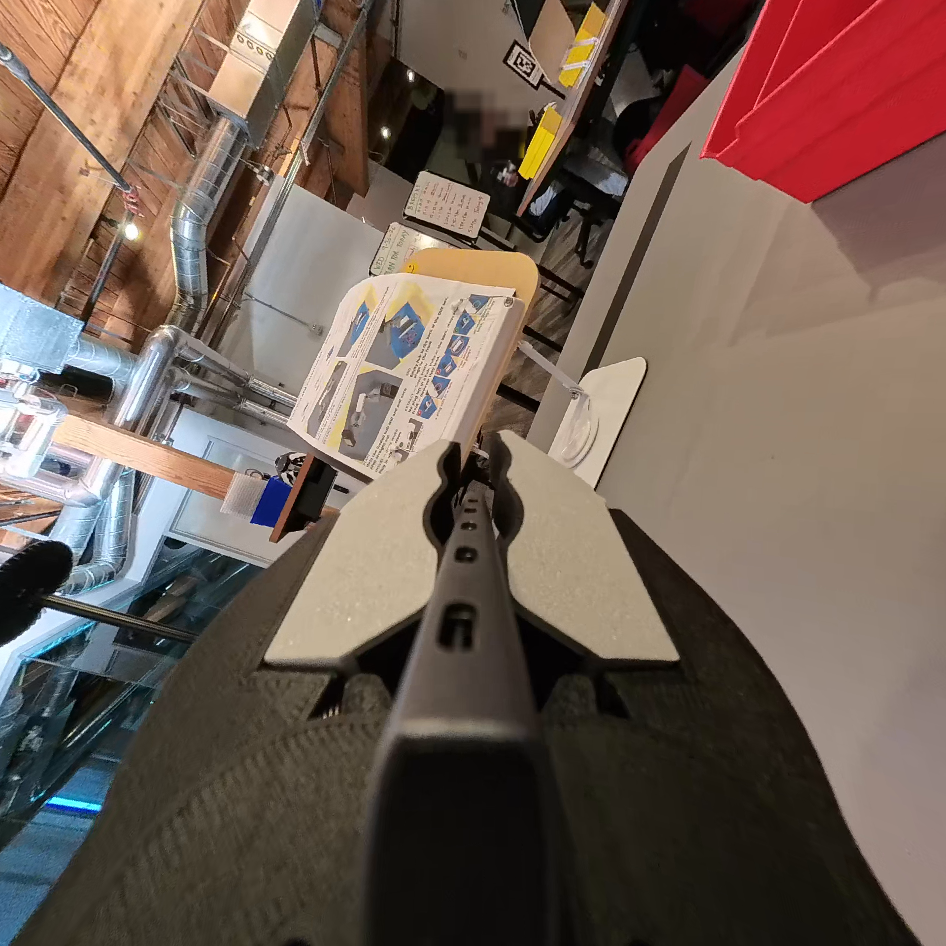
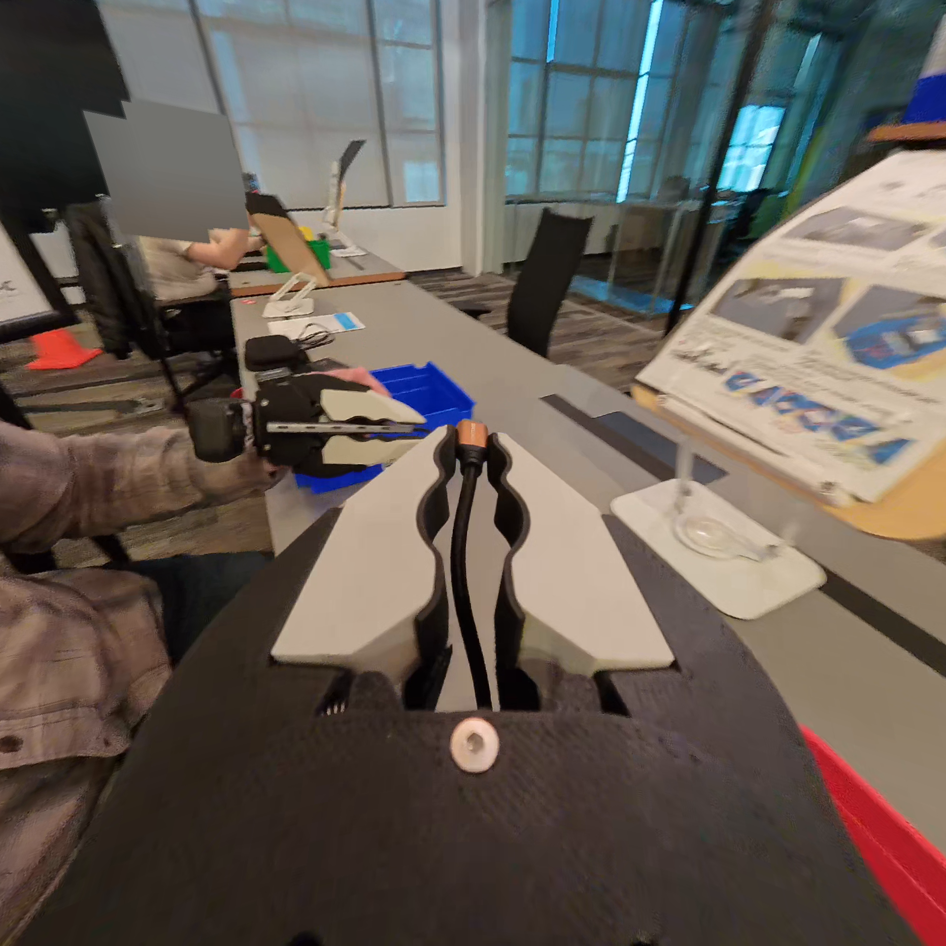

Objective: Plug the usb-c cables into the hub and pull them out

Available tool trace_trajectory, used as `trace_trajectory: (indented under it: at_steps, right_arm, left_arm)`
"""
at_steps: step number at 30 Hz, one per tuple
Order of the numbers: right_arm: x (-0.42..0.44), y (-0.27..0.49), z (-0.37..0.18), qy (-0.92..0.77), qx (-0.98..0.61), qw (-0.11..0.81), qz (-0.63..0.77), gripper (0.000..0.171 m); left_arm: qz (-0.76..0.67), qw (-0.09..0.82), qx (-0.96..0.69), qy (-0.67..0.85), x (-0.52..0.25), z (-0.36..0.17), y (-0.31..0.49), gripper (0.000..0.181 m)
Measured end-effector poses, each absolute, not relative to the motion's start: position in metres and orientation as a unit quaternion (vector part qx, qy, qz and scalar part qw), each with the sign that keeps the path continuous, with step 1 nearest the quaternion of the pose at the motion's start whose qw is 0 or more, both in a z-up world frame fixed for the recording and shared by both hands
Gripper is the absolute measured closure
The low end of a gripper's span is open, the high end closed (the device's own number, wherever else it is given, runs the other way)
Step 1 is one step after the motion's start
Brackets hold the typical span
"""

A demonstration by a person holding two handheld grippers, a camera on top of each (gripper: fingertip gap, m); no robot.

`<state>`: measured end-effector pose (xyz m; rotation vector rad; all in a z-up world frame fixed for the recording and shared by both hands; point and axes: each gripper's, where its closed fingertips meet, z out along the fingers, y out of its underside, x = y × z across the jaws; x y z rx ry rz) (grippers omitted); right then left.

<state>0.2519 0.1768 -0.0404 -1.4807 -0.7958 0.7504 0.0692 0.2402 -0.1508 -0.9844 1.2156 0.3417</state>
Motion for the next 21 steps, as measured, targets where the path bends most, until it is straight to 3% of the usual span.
trace_trajectory:
  at_steps: [7, 13, 21]
  right_arm:
    - [0.369, 0.176, -0.021, -0.237, -0.65, 0.676, 0.254, 0.162]
    - [0.418, 0.175, -0.029, -0.192, -0.663, 0.691, 0.214, 0.162]
    - [0.43, 0.202, -0.15, -0.15, -0.756, 0.617, 0.16, 0.161]
  left_arm:
    - [0.153, 0.692, -0.44, 0.552, 0.072, -0.154, 0.239, 0.17]
    - [0.155, 0.685, -0.44, 0.559, 0.077, -0.156, 0.241, 0.17]
    - [0.155, 0.673, -0.44, 0.574, 0.084, -0.168, 0.239, 0.17]
